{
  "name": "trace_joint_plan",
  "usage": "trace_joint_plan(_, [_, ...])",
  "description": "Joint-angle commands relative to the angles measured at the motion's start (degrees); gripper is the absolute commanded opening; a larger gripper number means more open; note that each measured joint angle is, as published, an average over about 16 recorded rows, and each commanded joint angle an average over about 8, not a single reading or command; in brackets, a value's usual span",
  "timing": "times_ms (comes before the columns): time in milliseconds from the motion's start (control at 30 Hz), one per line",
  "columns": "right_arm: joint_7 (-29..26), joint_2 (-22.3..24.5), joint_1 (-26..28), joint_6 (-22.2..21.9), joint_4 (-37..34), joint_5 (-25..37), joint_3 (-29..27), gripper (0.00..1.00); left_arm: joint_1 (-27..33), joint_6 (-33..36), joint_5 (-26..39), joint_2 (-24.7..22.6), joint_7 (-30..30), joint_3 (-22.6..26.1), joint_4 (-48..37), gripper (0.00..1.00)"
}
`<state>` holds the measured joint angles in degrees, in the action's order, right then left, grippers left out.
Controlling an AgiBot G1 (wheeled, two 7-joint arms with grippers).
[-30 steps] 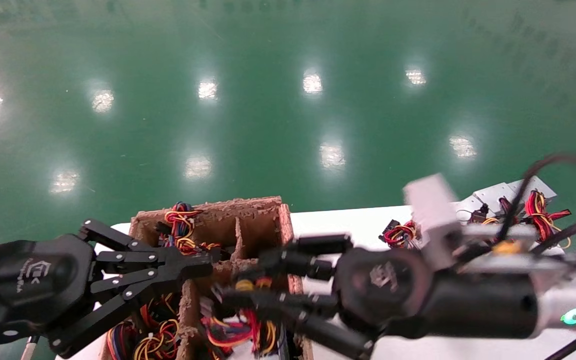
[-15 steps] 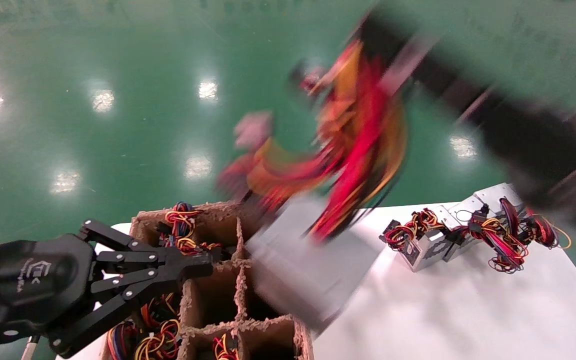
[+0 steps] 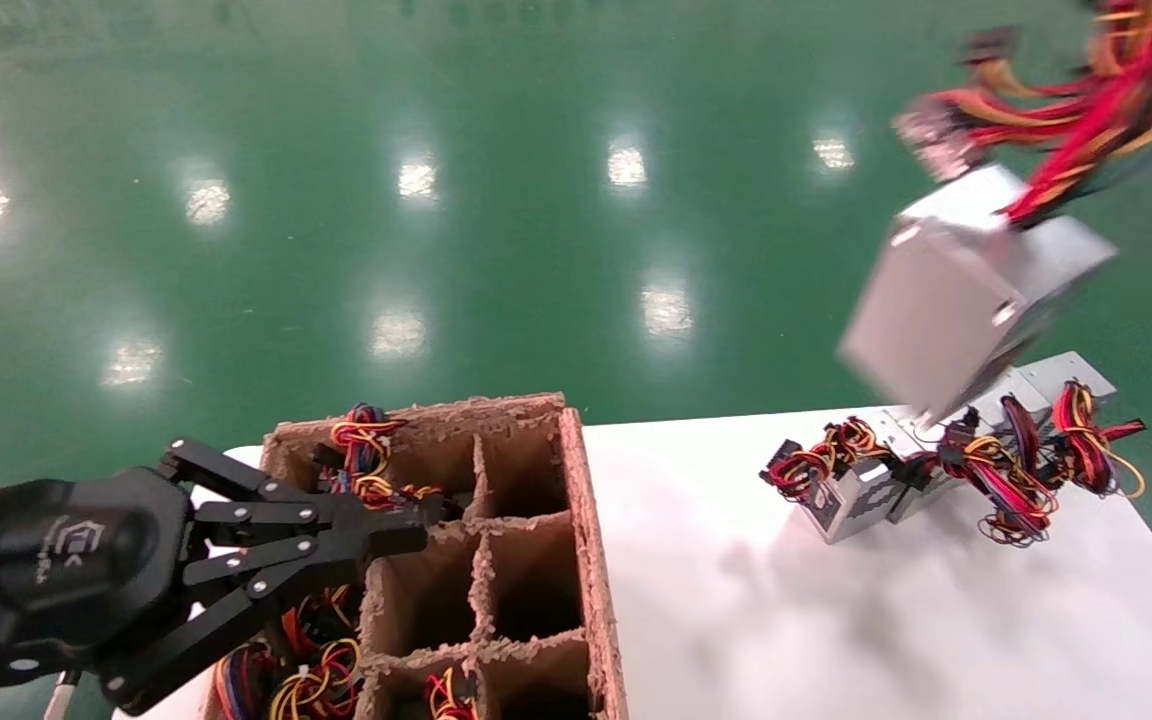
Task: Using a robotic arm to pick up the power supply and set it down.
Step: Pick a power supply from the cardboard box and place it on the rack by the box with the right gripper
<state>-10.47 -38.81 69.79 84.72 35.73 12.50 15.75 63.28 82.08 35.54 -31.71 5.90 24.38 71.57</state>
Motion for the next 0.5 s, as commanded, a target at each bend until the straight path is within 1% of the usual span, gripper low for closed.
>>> trace_joint_plan(33, [0.8,1.7,-0.3,-1.2,-1.9,-0.3,-0.8,0.00,0.0,0.0,0.0,0.0,0.0,0.0,0.0,0.00])
trace_joint_plan(267, [4.9,8.3,-4.1,-8.5,-3.7,-0.8,-3.4,0.00,0.0,0.0,0.0,0.0,0.0,0.0,0.0,0.00])
trace_joint_plan(500, [8.5,13.6,-10.5,-15.8,-3.5,-1.9,-5.8,0.00,0.0,0.0,0.0,0.0,0.0,0.0,0.0,0.00])
